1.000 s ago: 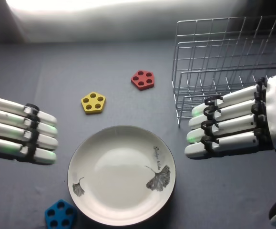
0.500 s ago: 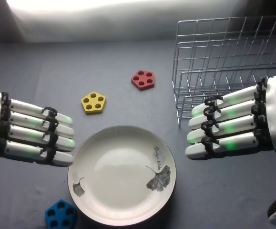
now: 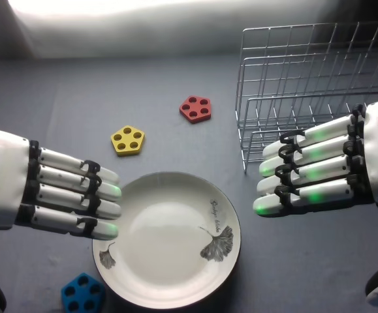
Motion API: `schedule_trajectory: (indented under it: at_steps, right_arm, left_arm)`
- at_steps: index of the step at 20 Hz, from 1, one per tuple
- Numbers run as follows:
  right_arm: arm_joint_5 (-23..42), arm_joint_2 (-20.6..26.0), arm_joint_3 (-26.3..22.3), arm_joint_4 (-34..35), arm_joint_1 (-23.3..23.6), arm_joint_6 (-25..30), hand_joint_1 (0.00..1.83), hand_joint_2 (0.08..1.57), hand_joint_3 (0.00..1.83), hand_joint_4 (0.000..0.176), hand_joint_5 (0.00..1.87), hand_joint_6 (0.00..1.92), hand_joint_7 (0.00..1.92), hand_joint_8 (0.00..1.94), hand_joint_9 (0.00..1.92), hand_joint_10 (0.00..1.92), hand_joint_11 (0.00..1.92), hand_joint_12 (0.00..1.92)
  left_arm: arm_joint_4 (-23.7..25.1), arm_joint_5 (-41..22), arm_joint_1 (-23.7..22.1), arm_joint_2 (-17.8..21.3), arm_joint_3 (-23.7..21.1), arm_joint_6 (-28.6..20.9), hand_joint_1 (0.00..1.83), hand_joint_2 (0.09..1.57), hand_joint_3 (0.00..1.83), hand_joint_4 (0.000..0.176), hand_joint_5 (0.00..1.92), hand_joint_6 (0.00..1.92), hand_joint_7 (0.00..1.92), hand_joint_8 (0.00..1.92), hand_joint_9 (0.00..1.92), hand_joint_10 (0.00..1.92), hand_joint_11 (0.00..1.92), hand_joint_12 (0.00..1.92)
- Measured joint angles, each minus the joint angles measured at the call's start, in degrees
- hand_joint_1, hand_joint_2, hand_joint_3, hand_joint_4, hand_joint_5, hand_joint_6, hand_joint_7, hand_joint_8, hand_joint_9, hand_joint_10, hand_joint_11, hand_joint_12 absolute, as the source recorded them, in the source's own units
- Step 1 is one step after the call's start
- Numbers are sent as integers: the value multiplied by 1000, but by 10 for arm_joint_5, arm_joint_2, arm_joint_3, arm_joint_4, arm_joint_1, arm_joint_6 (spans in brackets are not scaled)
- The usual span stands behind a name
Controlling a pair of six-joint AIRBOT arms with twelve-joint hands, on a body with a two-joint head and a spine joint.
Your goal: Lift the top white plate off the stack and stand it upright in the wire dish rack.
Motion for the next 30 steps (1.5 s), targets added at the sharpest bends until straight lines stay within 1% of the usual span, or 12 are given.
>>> schedule_trajectory:
  at_steps: [2,5,7,9,14,15,17,19,22,24,28,30]
  right_arm:
    - [0,0,0,0,0,0,32,1050,0,0,114,4,149,2,153,1,156,10]
    - [-3,0,-8,-14,0,0,65,1046,0,0,124,5,172,7,181,8,167,13]
    - [1,0,-13,-17,0,0,19,1054,2,0,101,0,145,0,147,0,146,3]
    - [4,0,-13,-17,1,12,43,1053,1,0,119,5,158,3,153,1,152,5]
    - [1,1,-13,-14,5,13,31,1051,1,0,128,4,154,5,148,4,147,6]
    - [2,1,-13,-14,5,13,69,1050,0,0,144,8,180,12,172,11,159,11]
    - [1,1,-13,-15,5,13,53,1052,1,0,109,0,141,0,141,1,134,2]
    - [1,1,-13,-14,5,16,44,1048,0,0,118,5,151,5,145,3,145,7]
    - [1,1,-13,-15,5,20,50,1050,0,0,137,9,162,6,159,7,156,10]
    - [2,1,-13,-15,5,20,63,1056,2,0,105,0,129,0,134,0,136,1]
    - [2,1,-13,-15,5,20,40,1058,2,0,97,1,131,2,136,1,135,0]
    - [1,1,-13,-15,5,20,37,1059,2,0,91,1,120,2,123,2,128,3]
  left_arm:
    - [1,4,4,0,0,3,41,1010,1,0,93,3,99,8,81,15,131,25]
    - [10,10,8,-3,1,8,55,1012,1,0,101,5,109,7,99,12,121,19]
    - [10,13,8,-10,2,12,57,1011,0,0,123,10,149,16,143,21,153,32]
    - [11,18,8,-17,5,15,47,1010,0,0,118,5,149,10,140,13,149,29]
    - [18,33,8,-30,16,17,37,1006,0,0,100,5,130,5,132,4,135,21]
    - [21,32,8,-32,19,17,41,1007,0,0,118,11,149,11,143,7,136,21]
    - [21,35,7,-37,22,17,40,1009,0,0,107,3,138,4,141,5,141,22]
    - [21,35,7,-41,26,18,30,1008,0,0,115,4,142,3,136,1,139,21]
    - [26,37,6,-45,28,19,58,1010,0,0,100,4,131,3,138,5,151,25]
    - [27,38,6,-49,32,20,47,1016,3,0,78,0,102,0,115,0,132,16]
    - [31,38,6,-50,32,23,59,1010,0,0,119,12,144,13,147,11,161,26]
    - [32,38,6,-50,32,23,49,1012,0,0,109,5,132,4,133,3,142,17]
